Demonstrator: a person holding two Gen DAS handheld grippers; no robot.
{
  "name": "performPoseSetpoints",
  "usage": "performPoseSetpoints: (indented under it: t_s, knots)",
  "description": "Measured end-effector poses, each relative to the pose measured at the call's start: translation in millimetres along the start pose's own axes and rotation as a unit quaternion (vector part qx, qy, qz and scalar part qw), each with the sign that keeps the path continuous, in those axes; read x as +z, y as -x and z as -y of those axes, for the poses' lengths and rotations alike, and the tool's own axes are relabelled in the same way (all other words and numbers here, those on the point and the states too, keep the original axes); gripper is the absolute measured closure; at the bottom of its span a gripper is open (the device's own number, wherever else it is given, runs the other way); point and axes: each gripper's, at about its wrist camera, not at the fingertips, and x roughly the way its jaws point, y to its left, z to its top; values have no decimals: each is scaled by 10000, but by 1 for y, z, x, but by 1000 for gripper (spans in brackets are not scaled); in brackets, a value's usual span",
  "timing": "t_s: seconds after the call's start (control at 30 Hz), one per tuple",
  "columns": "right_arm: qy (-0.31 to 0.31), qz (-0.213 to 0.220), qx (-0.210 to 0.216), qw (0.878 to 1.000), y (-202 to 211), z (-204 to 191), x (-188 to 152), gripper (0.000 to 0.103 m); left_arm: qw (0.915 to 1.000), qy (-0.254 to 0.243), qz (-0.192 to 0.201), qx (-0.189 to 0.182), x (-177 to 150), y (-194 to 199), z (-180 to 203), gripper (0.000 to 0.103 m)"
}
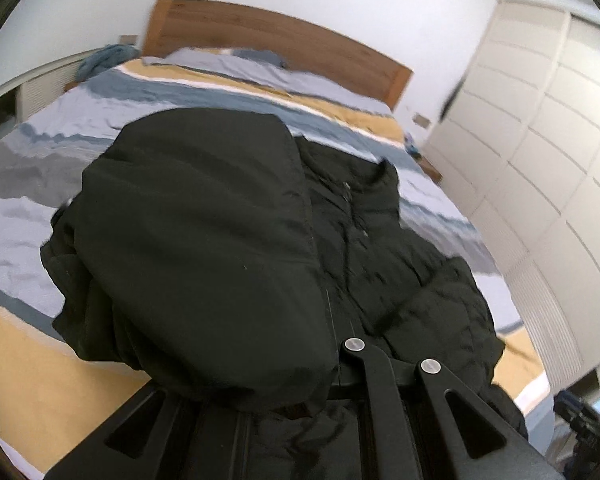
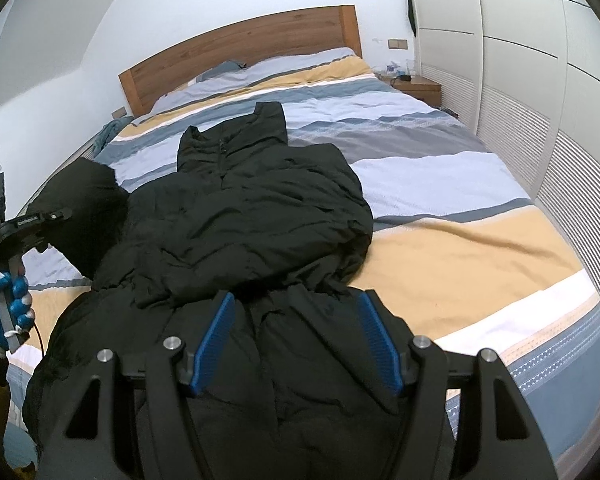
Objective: Fold large clothes
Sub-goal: 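Fold the held sleeve across the coat body with the left gripper, then open the left gripper and lift it off the folded sleeve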
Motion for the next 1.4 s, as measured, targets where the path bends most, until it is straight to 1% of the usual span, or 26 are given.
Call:
performPoseSetpoints:
  t_s: [0.1,0.2,0.37,0.43,0.47,0.53,0.57,0.6,0.77,0.97,1.07,1.17,1.27,1.4]
  knots:
    - [-41,-30,10,10000,-3,2,-2,40,9995,-222,-226,-1,-11,-16,18,95]
    - [-50,-58,11,10000,-5,3,-3,40,9976,-551,-411,62,-25,-29,34,95]
    - [-113,-76,-6,9999,-7,9,-6,40,9940,-836,-675,211,-43,-44,40,93]
    - [-136,-91,-7,9999,-9,10,-7,40,9922,-964,-744,278,-49,-48,44,89]
    - [-144,-99,-6,9998,-9,10,-7,40,9914,-1015,-773,290,-51,-49,46,85]
    - [-151,-109,7,9998,-10,10,-8,40,9897,-1149,-802,302,-56,-50,52,76]
    - [-150,-108,11,9998,-10,9,-8,40,9889,-1202,-821,285,-58,-50,55,67]
    - [-147,-107,14,9998,-10,9,-8,40,9879,-1281,-837,272,-61,-48,58,62]
    - [-158,-57,19,9999,-4,12,-7,40,9833,-1519,-974,230,-71,-44,66,54]
    - [-168,14,41,9998,7,10,-7,40,9768,-1841,-1091,87,-85,-29,74,52]
    - [-116,54,64,9999,13,7,-6,40,9753,-1911,-1103,45,-89,-21,75,51]
    - [-85,100,73,9999,20,5,-4,40,9759,-1892,-1083,0,-89,-9,72,49]
    - [-82,134,81,9998,24,4,-1,40,9789,-1781,-1007,13,-83,2,64,47]
    - [4,133,118,9998,22,-2,3,40,9839,-1556,-872,85,-69,12,52,43]
